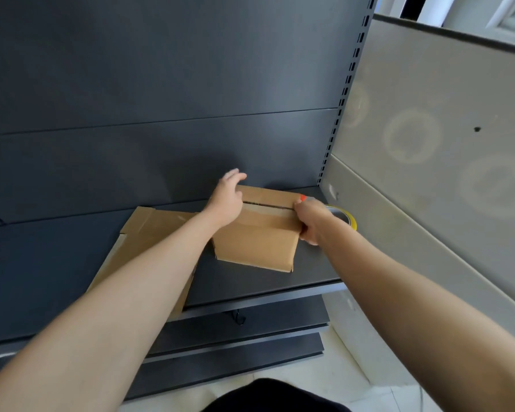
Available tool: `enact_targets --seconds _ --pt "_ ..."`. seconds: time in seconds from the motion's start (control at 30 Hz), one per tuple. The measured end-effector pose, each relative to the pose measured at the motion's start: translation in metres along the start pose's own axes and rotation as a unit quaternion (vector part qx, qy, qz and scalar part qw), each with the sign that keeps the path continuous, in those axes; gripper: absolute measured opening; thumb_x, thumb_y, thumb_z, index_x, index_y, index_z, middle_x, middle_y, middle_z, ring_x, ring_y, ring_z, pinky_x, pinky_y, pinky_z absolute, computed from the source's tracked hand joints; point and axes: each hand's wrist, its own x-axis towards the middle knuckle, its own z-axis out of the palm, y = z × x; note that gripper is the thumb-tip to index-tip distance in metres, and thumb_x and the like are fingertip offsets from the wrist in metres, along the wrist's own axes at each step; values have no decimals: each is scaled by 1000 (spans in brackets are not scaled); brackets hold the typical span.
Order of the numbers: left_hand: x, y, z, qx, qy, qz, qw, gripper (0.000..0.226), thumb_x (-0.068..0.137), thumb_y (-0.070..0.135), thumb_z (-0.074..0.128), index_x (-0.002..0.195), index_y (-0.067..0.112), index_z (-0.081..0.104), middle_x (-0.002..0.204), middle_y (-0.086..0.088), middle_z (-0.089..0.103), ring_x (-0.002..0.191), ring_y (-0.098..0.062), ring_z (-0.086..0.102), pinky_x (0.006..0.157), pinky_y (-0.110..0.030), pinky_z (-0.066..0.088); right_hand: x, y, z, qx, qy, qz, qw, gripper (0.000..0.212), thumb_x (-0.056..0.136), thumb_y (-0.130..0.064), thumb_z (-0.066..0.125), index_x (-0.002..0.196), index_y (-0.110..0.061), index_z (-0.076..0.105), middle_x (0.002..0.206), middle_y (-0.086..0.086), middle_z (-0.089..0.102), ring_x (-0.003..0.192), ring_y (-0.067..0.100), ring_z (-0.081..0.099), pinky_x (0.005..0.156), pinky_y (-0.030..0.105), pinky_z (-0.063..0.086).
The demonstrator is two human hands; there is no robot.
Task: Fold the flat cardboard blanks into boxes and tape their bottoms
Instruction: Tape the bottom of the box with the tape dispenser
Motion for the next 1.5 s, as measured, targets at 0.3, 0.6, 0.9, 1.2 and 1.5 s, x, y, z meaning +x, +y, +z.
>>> enact_targets --seconds 0.3,0.6,0.9,1.2,1.5 --pt "-14 -41 -18 -164 -25 -185 969 45 101 41 33 121 5 52 123 -12 57 116 -28 52 97 -38 39 -3 -4 10 22 4 -1 1000 23 97 -17 41 116 -13 54 105 7 60 95 25 60 81 36 52" --pt "-15 -30 -48 -212 43 -77 973 34 98 9 47 129 19 57 114 3 61 102 -14 53 84 -25 38 -1 -12 30 127 14 -27 991 33 95 -51 44 109 -21 44 106 0 55 102 25 60 96 45 50" --pt "-35 -58 -64 -297 33 -180 937 60 87 42 59 141 19 44 142 1 48 128 -21 46 110 -44 33 7 7 51 32 15 -75 997 17 86 3 47 94 -7 58 86 9 55 65 17 49 56 28 40" --pt "-49 -102 -58 -162 -4 -210 964 25 89 2 60 107 14 49 119 -11 58 105 -26 58 91 -43 52 4 40 58 116 -30 29 992 60 94 -55 35 132 -9 47 117 3 52 118 22 48 103 39 35" --pt "-59 -100 -68 -187 -42 -146 971 67 87 -7 60 144 19 39 133 -3 52 124 -23 48 103 -41 45 3 51 68 149 98 -21 984 82 81 -72 39 139 -14 46 139 2 51 123 26 50 108 42 37"
